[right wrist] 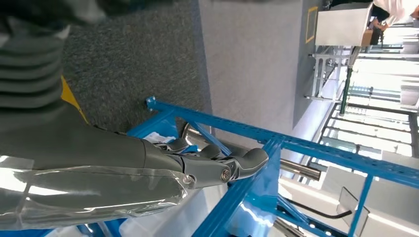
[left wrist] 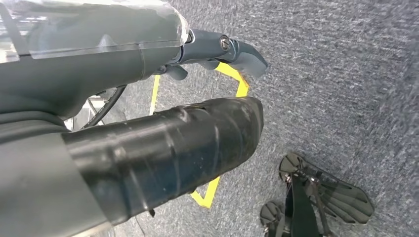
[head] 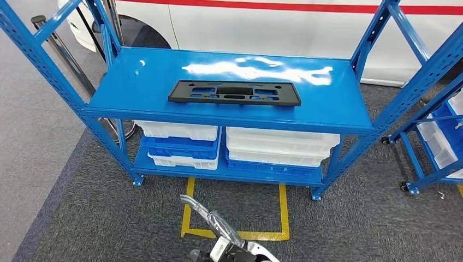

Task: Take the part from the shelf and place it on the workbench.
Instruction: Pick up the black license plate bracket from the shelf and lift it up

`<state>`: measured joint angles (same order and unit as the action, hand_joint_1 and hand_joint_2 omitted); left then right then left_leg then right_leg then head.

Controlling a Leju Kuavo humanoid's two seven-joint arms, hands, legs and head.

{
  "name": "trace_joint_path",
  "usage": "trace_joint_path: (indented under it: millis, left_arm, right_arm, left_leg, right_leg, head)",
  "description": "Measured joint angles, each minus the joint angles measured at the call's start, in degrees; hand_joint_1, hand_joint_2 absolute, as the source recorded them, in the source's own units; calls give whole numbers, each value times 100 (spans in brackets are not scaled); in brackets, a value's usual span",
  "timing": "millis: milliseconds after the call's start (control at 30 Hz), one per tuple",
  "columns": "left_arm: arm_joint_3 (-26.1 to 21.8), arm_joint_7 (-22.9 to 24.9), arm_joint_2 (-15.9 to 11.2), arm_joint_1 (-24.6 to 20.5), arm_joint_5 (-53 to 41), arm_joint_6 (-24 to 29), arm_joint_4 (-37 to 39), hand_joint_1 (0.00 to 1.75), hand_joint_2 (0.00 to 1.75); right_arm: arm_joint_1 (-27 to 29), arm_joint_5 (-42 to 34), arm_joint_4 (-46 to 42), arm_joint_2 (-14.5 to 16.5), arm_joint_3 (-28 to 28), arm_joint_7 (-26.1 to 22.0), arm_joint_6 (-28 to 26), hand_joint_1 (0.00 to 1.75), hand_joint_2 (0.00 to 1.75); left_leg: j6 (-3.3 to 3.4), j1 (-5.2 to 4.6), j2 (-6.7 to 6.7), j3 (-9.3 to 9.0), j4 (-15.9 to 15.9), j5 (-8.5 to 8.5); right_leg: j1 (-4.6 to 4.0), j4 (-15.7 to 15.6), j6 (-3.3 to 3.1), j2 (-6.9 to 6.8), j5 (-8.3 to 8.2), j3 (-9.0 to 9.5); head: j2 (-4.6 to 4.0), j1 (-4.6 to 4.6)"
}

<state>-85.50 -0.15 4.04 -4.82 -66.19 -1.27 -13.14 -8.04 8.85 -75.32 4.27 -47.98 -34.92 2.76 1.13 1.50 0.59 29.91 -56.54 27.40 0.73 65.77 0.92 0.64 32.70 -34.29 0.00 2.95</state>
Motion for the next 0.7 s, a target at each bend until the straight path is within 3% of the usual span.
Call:
trace_joint_path:
  millis: [67, 100, 133, 200, 233, 300, 433, 500, 567, 600, 633, 700]
  left_arm:
    - [0, 0, 1, 2, 1, 0, 0, 0, 0]
    - [0, 0, 1, 2, 1, 0, 0, 0, 0]
    - [0, 0, 2, 3, 1, 0, 1, 0, 0]
    - [-1, 0, 4, 9, 1, -1, 3, 0, 0]
    - [-1, 0, 4, 9, 1, 1, 5, 0, 0]
    - [-1, 1, 1, 12, 1, 4, 6, 0, 0]
    - [0, 4, 20, -5, 3, 0, 17, 0, 0]
    - [0, 4, 25, -6, 3, 2, 20, 0, 0]
    - [0, 5, 25, 0, 4, 4, 20, 0, 0]
    - [0, 8, 25, 7, 8, 5, 20, 0, 0]
    - [0, 13, 26, 14, 15, 8, 20, 0, 0]
    - [-1, 23, 27, 25, 35, 20, 21, 0, 0]
  right_arm:
    - [-1, -2, 19, -2, -3, 13, -1, 0, 0]
    - [0, -3, 29, -3, -4, 19, -1, 0, 0]
    - [0, -4, 37, -3, -5, 24, -1, 0, 0]
    - [0, -4, 43, -4, -7, 29, -1, 0, 0]
    - [0, -4, 47, -3, -10, 31, -1, 0, 0]
    - [0, -7, 55, -2, -16, 34, -1, 0, 0]
    - [-2, -9, 59, 4, -22, 34, -1, 0, 0]
    - [-2, -9, 61, 8, -23, 34, -1, 0, 0]
    - [-3, -9, 66, 8, -24, 50, -19, 0, 0]
    - [-3, -9, 68, 8, -24, 81, -55, 0, 0]
    - [-3, -10, 69, 8, -24, 123, -105, 0, 0]
    - [-2, -15, 70, 14, -24, 203, -226, 0, 0]
  left_leg:
    - [8, 3, 19, -4, -4, 12]
    - [-1, 8, 24, -13, -7, 24]
    - [-19, 18, 24, -32, -14, 42]
    - [-82, 45, 18, -75, -46, 107]
    - [-128, 41, 13, -87, -83, 147]
    - [-214, 24, 11, -75, -118, 192]
    - [-323, 52, 20, -53, -214, 304]
    - [-327, 55, 4, 213, -758, 596]
    - [-324, 43, -3, 634, -1534, 882]
    - [-319, 38, -5, 782, -1762, 895]
    - [-307, 35, -6, 824, -1765, 787]
    - [-262, 30, -10, 623, -1182, 328]
  right_leg:
    - [28, 702, 31, -4, 236, -406]
    - [45, 851, 48, -7, 208, -517]
    - [66, 786, 66, -15, 63, -524]
    - [104, 121, 94, -50, -380, -252]
    - [101, -225, 93, -68, -526, -108]
    - [79, -518, 40, -82, -578, -3]
    - [58, -561, -142, -52, -563, -3]
    - [52, -590, -211, -55, -558, 32]
    - [21, -591, -249, -52, -540, 43]
    - [4, -590, -262, -44, -530, 55]
    - [-9, -588, -268, -31, -519, 73]
    - [-22, -584, -261, -3, -485, 130]
  head:
    - [0, -1]
    - [0, -1]
    - [0, -1]
    - [0, 0]
    - [0, 1]
    - [0, -2]
    - [0, -5]
    - [0, -7]
    - [0, -7]
    - [0, -8]
    - [0, -7]
    - [0, -6]
